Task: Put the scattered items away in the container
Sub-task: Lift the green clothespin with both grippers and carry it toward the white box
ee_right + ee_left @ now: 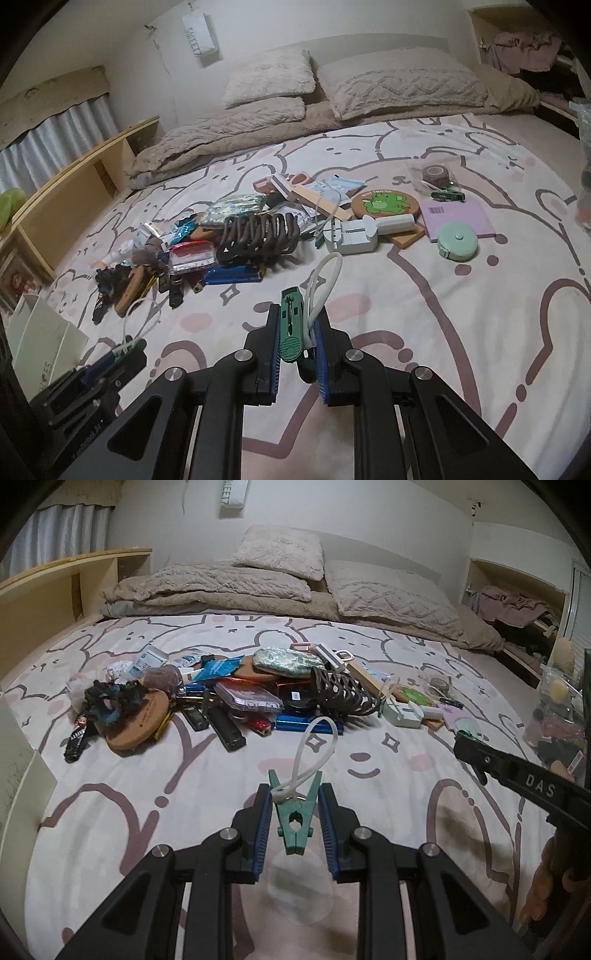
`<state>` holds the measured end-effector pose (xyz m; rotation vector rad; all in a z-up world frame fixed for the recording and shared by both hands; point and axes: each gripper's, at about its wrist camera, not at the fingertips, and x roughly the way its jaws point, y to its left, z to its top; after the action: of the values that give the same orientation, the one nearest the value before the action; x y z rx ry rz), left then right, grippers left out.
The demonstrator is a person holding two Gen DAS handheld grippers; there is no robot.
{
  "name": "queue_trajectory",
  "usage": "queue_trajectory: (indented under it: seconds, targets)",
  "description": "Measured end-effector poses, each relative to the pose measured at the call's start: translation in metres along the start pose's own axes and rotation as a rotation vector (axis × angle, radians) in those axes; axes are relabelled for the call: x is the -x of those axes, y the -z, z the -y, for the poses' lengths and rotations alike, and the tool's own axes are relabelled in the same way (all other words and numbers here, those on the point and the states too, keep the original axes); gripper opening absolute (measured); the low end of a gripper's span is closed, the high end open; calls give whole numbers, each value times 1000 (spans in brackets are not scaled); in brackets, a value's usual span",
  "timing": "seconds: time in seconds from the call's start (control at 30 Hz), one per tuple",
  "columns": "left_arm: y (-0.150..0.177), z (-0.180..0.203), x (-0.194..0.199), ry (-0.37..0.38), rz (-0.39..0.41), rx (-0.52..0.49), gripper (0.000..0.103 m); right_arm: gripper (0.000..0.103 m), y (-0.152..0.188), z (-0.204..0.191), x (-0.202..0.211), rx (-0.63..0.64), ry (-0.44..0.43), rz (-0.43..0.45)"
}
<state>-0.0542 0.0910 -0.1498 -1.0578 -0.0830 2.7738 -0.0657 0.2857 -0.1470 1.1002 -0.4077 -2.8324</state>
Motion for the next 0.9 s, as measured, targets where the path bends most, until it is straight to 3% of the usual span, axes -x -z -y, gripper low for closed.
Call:
queue_trajectory:
  seconds: [0.33,0.9]
  targets:
    - [-10,-10,19,40,8,31,25,17,8,-15,16,39,-13,17]
    - [-29,-17,64,35,71,-8,25,17,7,-45,66,93,-49,103]
